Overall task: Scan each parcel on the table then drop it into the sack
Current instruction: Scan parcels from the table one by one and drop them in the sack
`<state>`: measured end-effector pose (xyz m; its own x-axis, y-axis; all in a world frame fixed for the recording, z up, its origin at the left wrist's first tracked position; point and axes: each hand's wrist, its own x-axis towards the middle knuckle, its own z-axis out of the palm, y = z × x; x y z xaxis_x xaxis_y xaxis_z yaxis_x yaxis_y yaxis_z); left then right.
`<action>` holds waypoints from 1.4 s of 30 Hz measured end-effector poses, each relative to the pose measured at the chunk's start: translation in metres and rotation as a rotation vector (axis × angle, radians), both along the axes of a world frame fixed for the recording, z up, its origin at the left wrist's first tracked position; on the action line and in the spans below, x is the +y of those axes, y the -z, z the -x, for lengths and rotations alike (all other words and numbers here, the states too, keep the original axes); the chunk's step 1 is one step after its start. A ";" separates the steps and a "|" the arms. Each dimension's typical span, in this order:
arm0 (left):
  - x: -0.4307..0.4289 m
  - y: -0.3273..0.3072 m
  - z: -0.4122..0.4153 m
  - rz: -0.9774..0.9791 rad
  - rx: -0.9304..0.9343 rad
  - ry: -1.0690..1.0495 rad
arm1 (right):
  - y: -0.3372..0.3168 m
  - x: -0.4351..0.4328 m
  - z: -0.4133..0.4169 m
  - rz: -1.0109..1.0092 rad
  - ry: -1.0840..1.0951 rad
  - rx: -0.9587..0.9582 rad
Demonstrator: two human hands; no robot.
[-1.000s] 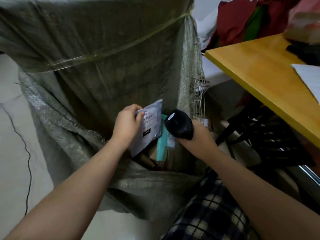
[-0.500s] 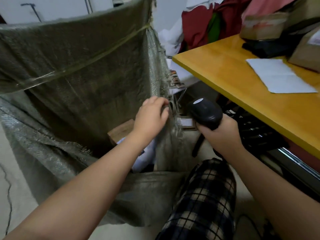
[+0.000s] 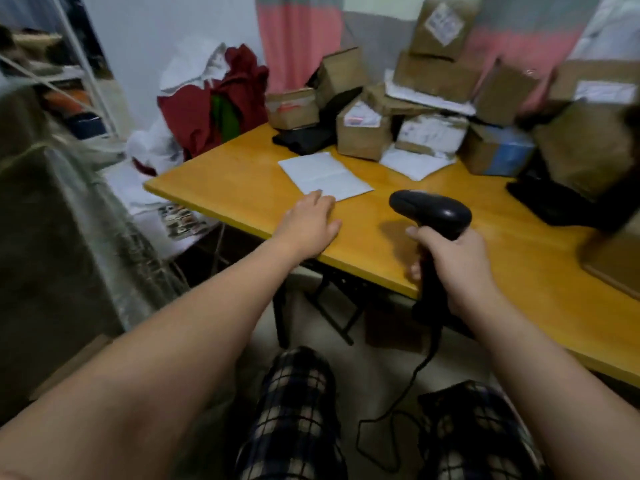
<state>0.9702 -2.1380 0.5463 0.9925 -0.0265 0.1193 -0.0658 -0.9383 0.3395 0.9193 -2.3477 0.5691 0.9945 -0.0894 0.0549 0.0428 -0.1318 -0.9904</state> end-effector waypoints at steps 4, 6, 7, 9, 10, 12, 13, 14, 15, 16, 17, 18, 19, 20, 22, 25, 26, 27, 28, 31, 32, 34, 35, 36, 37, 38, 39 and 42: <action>-0.011 -0.005 -0.025 -0.201 0.144 -0.012 | 0.003 -0.025 0.007 -0.137 0.005 0.054; -0.012 -0.010 -0.018 -0.287 0.087 0.034 | 0.007 -0.031 0.010 -0.137 0.009 0.046; -0.012 -0.012 -0.010 -0.323 0.053 0.071 | 0.008 -0.032 0.011 -0.125 0.012 0.033; -0.012 -0.014 0.012 -0.353 0.008 0.151 | 0.011 -0.031 0.015 -0.100 0.022 0.001; -0.011 -0.014 0.025 -0.337 -0.002 0.192 | 0.013 -0.031 0.016 -0.093 0.027 -0.012; -0.008 -0.012 0.049 -0.275 -0.028 0.281 | 0.017 -0.031 0.018 -0.078 0.034 -0.036; -0.007 -0.011 0.058 -0.251 -0.044 0.320 | 0.018 -0.031 0.019 -0.064 0.032 -0.046; -0.006 -0.008 0.064 -0.256 -0.068 0.350 | 0.019 -0.031 0.019 -0.045 0.026 -0.054; -0.005 -0.004 0.068 -0.284 -0.098 0.368 | 0.019 -0.030 0.020 -0.025 0.018 -0.059; -0.005 0.000 0.070 -0.308 -0.137 0.370 | 0.019 -0.030 0.020 -0.008 0.010 -0.062; -0.005 0.004 0.071 -0.312 -0.185 0.358 | 0.019 -0.029 0.021 0.004 0.003 -0.065; -0.006 0.007 0.072 -0.294 -0.231 0.340 | 0.018 -0.029 0.022 0.009 -0.002 -0.067; -0.008 0.008 0.071 -0.255 -0.260 0.319 | 0.018 -0.029 0.022 0.008 -0.004 -0.070; -0.010 0.006 0.071 -0.217 -0.264 0.302 | 0.018 -0.029 0.023 0.005 -0.004 -0.073; -0.014 0.000 0.074 -0.217 -0.254 0.296 | 0.018 -0.030 0.024 -0.006 -0.009 -0.086; -0.013 -0.012 0.076 -0.240 -0.367 0.284 | 0.019 -0.031 0.029 0.002 -0.016 -0.146; -0.014 -0.017 0.078 -0.134 -0.442 0.254 | 0.020 -0.031 0.030 -0.001 -0.019 -0.171; -0.016 -0.023 0.079 0.050 -0.493 0.193 | 0.021 -0.031 0.032 -0.014 -0.015 -0.192; -0.020 -0.029 0.081 0.294 -0.506 0.119 | 0.022 -0.031 0.032 -0.032 -0.003 -0.205; -0.033 -0.040 0.078 0.950 -0.486 -0.030 | 0.024 -0.032 0.032 -0.050 0.036 -0.224; -0.035 -0.041 0.077 1.041 -0.473 -0.058 | 0.025 -0.032 0.032 -0.055 0.040 -0.228; -0.036 -0.037 0.076 1.082 -0.420 -0.089 | 0.026 -0.032 0.031 -0.072 0.034 -0.231; -0.035 -0.032 0.075 1.067 -0.388 -0.099 | 0.026 -0.032 0.031 -0.073 0.026 -0.231; -0.033 -0.027 0.074 1.052 -0.357 -0.110 | 0.027 -0.033 0.030 -0.066 0.017 -0.230; -0.031 -0.023 0.073 1.038 -0.331 -0.125 | 0.027 -0.033 0.030 -0.052 0.012 -0.230; -0.029 -0.021 0.072 1.030 -0.310 -0.133 | 0.028 -0.033 0.029 -0.040 0.011 -0.230; -0.027 -0.021 0.071 1.017 -0.301 -0.136 | 0.029 -0.033 0.028 -0.030 0.008 -0.231; -0.023 -0.025 0.066 0.893 -0.283 -0.145 | 0.029 -0.033 0.028 -0.005 -0.004 -0.232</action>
<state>0.9045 -2.1607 0.5715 0.9101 0.3123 0.2723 -0.1586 -0.3446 0.9253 0.8911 -2.3803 0.5402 0.9556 -0.0860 0.2818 0.2702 -0.1261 -0.9545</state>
